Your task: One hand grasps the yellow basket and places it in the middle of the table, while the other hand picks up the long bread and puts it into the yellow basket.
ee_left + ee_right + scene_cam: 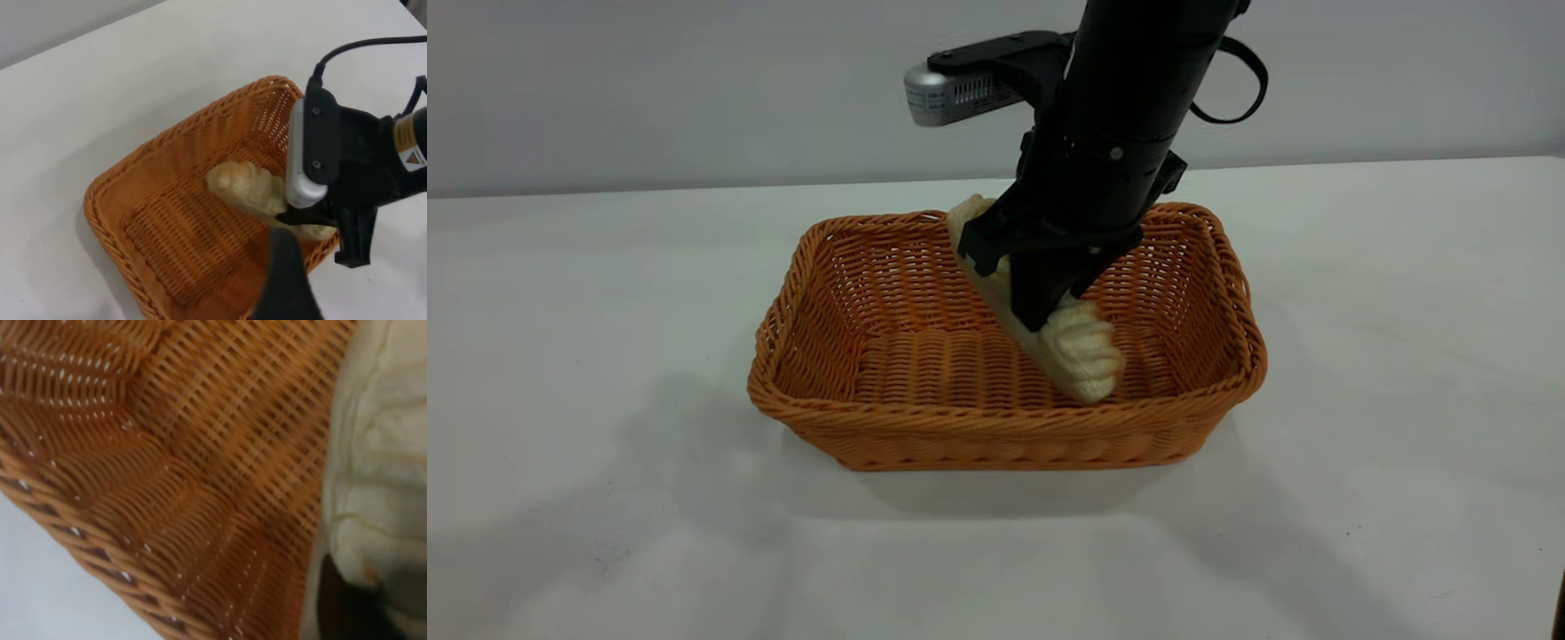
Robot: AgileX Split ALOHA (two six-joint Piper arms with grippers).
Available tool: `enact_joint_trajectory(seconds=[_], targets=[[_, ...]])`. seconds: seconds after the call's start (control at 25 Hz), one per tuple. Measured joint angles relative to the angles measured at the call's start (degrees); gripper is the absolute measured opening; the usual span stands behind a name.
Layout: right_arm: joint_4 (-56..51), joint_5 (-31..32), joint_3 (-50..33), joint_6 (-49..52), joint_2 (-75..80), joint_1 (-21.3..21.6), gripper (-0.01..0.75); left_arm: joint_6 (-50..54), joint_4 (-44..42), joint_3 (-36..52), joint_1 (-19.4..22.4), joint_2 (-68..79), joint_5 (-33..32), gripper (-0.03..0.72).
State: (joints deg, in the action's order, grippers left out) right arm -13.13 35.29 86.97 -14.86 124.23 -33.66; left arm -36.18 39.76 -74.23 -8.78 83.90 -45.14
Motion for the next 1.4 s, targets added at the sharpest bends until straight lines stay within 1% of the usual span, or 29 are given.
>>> enact_joint_trajectory(seconds=[0.12,0.24,0.32,0.6,0.8,1.16,1.4], targets=[[0.00,-0.39,0.00,-0.05,0.00,0.00,0.415,0.00,-0.06,0.00,0.00,0.00,-0.21,0.583],[-0.15,-0.39,0.00,-0.05,0.00,0.00,0.484,0.00,-1.02,0.00,0.00,0.00,-0.26,0.583],[-0.20,-0.39,0.00,-0.20,-0.54,0.00,0.498,0.00,-1.32,0.00,0.00,-0.07,-0.39,0.583],[1.57,-0.50,0.00,-1.13,-6.32,-0.01,0.496,0.06,-2.17,0.00,0.00,-2.59,-0.50,0.583],[3.68,1.38,0.00,-1.08,-11.50,1.52,0.476,1.60,-6.19,0.00,0.00,-6.78,-1.43,0.583],[4.46,11.23,0.00,-0.72,-22.85,7.12,0.419,7.38,-12.22,0.48,0.00,-14.86,-4.43,0.583],[4.99,18.47,0.00,-0.71,-31.63,10.17,0.380,10.41,-15.88,8.14,0.00,-23.44,-4.04,0.583]])
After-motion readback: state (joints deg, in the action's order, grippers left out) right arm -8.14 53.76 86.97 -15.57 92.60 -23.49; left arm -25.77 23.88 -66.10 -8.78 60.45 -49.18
